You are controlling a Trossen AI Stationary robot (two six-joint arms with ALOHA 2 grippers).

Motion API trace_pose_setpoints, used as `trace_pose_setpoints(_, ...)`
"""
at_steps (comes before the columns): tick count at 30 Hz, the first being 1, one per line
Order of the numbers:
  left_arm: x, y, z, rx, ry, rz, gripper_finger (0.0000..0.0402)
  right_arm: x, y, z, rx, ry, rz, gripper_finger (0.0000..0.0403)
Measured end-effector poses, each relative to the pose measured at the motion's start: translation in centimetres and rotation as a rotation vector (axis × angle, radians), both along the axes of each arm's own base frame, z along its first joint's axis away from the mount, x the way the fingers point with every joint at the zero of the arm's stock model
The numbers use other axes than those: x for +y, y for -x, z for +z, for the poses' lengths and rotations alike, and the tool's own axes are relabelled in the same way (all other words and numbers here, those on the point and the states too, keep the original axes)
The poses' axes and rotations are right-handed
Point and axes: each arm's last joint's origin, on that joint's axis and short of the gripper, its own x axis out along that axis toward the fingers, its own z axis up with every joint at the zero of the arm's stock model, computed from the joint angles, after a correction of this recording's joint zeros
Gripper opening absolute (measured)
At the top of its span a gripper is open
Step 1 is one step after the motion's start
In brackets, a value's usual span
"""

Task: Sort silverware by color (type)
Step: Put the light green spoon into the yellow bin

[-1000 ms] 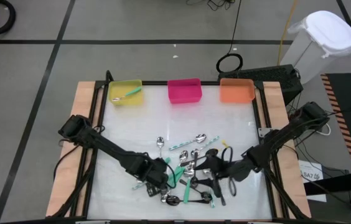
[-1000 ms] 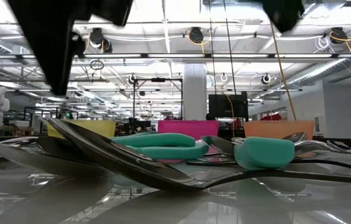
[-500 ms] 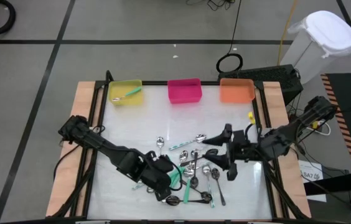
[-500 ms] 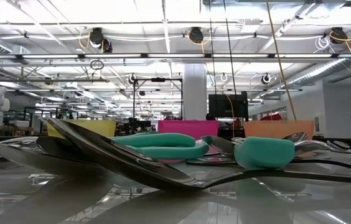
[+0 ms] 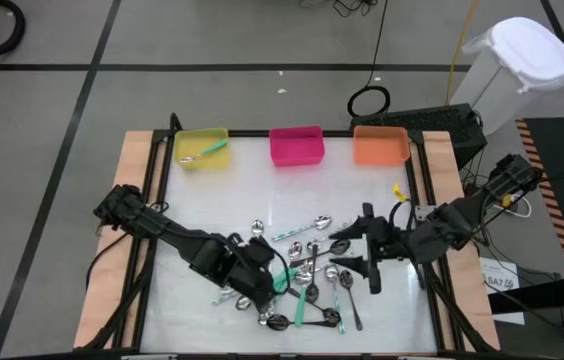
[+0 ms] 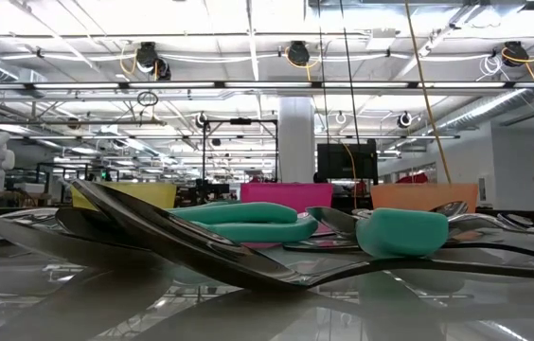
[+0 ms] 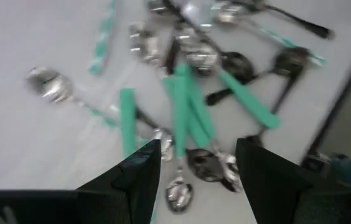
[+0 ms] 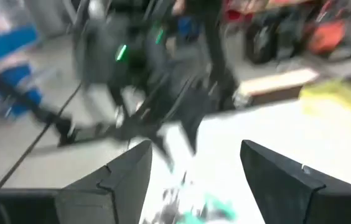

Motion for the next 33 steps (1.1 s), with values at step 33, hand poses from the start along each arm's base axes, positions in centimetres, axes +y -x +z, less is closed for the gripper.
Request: trace_pose_setpoints(33,3.8,-0.9,-8.2,0.150,-0.022,0.063,0.0209,-2.7,5.8,-1.1,0.419,-0.207,0.177,0.0242)
